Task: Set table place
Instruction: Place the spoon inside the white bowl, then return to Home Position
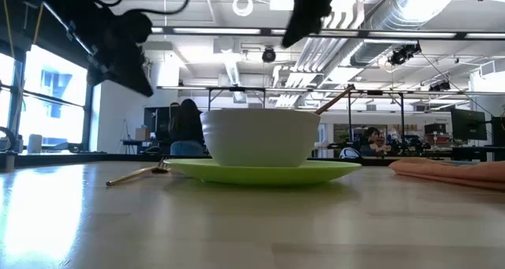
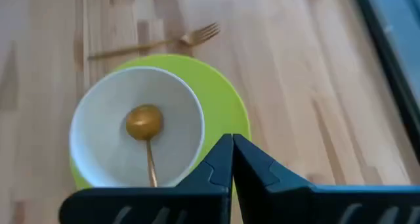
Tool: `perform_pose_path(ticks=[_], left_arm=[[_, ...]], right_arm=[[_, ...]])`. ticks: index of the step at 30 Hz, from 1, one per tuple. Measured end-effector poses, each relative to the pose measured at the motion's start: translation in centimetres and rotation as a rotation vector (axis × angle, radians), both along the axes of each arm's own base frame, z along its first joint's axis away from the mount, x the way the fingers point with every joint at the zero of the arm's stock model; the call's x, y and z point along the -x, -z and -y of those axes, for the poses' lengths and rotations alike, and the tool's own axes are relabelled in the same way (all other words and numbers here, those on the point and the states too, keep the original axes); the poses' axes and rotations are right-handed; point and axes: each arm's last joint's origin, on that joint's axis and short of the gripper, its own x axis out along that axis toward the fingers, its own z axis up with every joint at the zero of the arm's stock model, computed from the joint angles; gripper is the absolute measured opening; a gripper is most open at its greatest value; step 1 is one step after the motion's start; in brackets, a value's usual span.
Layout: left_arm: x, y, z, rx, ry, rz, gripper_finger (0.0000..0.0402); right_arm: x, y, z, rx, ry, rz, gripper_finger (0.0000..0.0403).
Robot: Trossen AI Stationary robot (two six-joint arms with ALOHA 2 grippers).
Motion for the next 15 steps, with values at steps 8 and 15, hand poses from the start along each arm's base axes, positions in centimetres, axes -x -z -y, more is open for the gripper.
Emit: perform_pose_path(ticks=[8, 15], left_arm=[[3.6, 3.1, -0.5, -0.107, 0.072, 0.47, 0.0], [6.0, 5.6, -1.1, -0.131, 0.043, 0.645, 0.0]], right_arm=[[12.3, 1.5, -0.4, -0.064, 0.131, 0.398, 0.0], [18.7, 6.2, -0.4, -0.04, 0.178, 0.655, 0.0]])
